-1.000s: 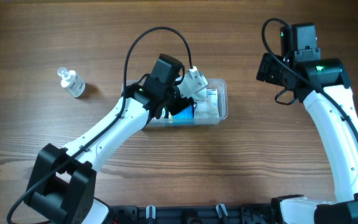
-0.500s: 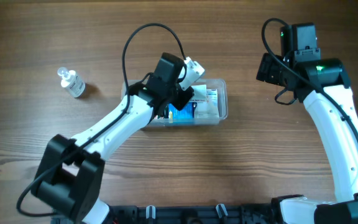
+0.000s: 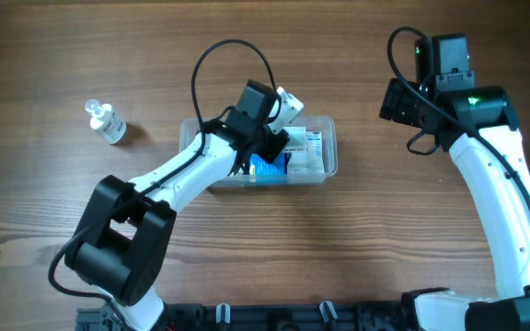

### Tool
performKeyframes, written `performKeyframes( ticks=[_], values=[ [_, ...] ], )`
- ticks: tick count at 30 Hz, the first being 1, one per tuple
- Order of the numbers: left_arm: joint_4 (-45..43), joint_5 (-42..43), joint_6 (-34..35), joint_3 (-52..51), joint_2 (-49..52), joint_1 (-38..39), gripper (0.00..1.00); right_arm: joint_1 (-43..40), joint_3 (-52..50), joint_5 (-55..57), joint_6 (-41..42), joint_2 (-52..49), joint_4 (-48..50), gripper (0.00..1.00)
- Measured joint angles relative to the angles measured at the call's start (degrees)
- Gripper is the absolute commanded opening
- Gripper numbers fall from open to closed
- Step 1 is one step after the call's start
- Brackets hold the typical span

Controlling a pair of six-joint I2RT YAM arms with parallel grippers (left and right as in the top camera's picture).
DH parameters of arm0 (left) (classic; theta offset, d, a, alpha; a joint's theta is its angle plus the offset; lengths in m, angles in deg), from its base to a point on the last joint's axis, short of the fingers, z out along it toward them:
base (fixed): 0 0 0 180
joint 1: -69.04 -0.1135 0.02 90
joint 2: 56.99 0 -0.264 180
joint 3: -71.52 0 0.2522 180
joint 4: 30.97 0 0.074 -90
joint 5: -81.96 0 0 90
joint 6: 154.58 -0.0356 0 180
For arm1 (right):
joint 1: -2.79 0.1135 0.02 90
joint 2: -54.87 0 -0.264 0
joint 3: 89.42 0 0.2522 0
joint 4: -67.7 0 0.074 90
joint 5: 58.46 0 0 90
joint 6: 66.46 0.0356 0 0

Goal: Pack container
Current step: 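Lower the Panadol box into the container's middle and open the left gripper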

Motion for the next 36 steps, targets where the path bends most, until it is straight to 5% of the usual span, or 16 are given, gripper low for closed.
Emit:
performKeyframes(
  ticks=[8, 19, 36],
  values=[
    [1.6, -8.2, 6.0, -0.6, -9.7, 0.0, 0.15, 0.0, 0.0, 0.0, 0.0, 0.0, 0.0, 1.00],
    [8.5, -11.7, 21.2, -0.6, -9.7, 0.0, 0.11, 0.0, 0.0, 0.0, 0.0, 0.0, 0.0, 1.00],
    [8.7, -10.2, 26.3, -0.5, -3.2, 0.0, 0.04, 0.0, 0.0, 0.0, 0.0, 0.0, 0.0, 1.00]
  ],
)
